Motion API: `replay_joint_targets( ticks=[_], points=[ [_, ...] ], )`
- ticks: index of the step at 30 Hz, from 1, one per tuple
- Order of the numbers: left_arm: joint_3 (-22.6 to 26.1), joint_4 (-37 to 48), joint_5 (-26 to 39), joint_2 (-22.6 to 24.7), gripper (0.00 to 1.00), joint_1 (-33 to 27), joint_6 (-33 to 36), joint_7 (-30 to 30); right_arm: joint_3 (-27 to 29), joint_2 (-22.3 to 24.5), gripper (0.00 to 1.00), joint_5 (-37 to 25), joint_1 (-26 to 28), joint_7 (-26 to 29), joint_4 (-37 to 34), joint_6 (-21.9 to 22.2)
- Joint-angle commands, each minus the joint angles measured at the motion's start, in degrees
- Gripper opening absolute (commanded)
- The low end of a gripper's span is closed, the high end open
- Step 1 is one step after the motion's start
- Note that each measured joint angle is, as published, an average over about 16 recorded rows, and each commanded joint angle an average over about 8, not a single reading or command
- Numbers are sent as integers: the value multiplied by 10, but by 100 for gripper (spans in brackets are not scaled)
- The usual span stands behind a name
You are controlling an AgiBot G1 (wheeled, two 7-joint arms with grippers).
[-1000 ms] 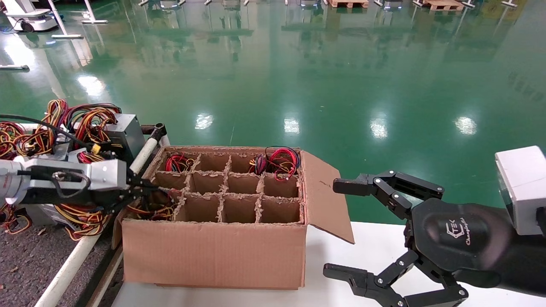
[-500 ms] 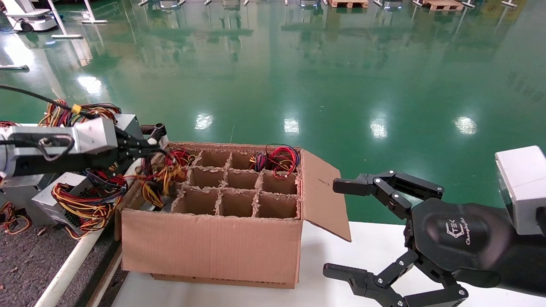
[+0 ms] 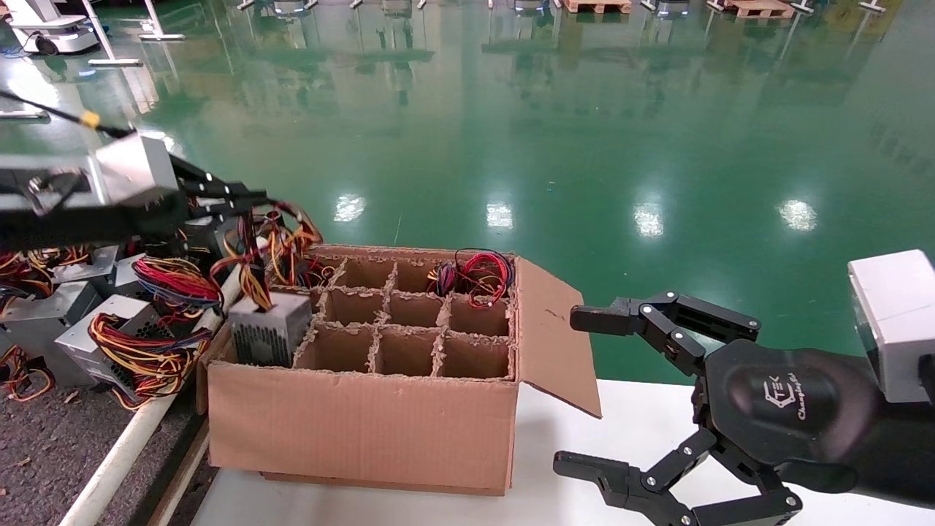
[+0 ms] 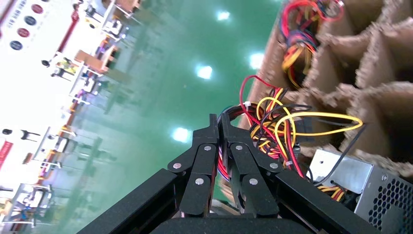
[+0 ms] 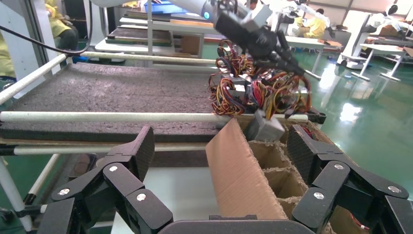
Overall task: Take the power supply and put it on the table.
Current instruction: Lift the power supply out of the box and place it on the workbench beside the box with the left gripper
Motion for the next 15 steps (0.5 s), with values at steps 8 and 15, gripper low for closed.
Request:
replay_joint_targets(
  ticks=[8, 15],
  points=[
    [-10, -22, -13, -9, 0, -18, 2, -34, 0, 0, 100, 0, 0, 0, 0, 0],
    [-18, -38, -25, -16, 0, -23, 1, -60, 0, 0, 100, 0, 0, 0, 0, 0]
  ],
)
